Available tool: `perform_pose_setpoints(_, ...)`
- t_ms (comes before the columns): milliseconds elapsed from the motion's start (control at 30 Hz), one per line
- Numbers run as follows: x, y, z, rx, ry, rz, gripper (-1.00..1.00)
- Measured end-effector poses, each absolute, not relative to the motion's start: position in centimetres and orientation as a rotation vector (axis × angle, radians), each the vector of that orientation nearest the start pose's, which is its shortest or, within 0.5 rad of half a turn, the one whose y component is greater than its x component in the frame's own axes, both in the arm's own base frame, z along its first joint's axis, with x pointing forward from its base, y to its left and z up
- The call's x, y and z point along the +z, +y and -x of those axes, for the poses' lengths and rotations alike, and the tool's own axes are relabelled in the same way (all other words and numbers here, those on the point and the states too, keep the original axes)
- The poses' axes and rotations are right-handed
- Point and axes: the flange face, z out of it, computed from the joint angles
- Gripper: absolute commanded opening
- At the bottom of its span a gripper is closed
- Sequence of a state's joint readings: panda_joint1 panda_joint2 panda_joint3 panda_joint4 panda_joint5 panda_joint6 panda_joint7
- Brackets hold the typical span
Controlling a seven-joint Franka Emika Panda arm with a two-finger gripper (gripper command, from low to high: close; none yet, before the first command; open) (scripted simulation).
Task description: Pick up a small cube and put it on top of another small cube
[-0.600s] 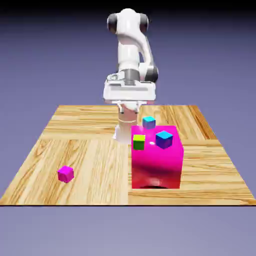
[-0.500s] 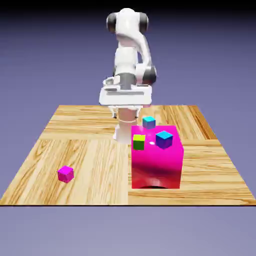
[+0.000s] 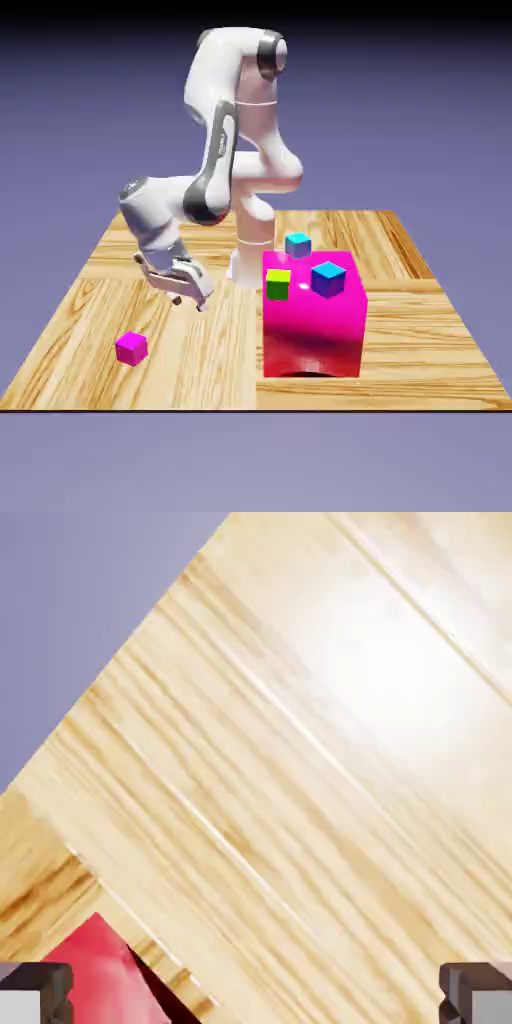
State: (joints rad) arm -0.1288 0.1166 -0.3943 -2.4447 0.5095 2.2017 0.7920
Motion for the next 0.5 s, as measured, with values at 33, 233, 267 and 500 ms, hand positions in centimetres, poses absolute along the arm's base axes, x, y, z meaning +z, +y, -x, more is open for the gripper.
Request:
perform_pose_setpoints(33,22.6,-22.0,-38.9,0.602,2.151,1.814,0.00)
perform_pose_setpoints(233,17.6,-27.1,-35.1,0.937,2.264,1.414,0.00)
perform_pose_setpoints(267,16.9,-27.9,-34.5,0.981,2.273,1.346,0.00)
perform_pose_setpoints(500,13.0,-33.1,-29.6,1.208,2.276,0.890,0.00)
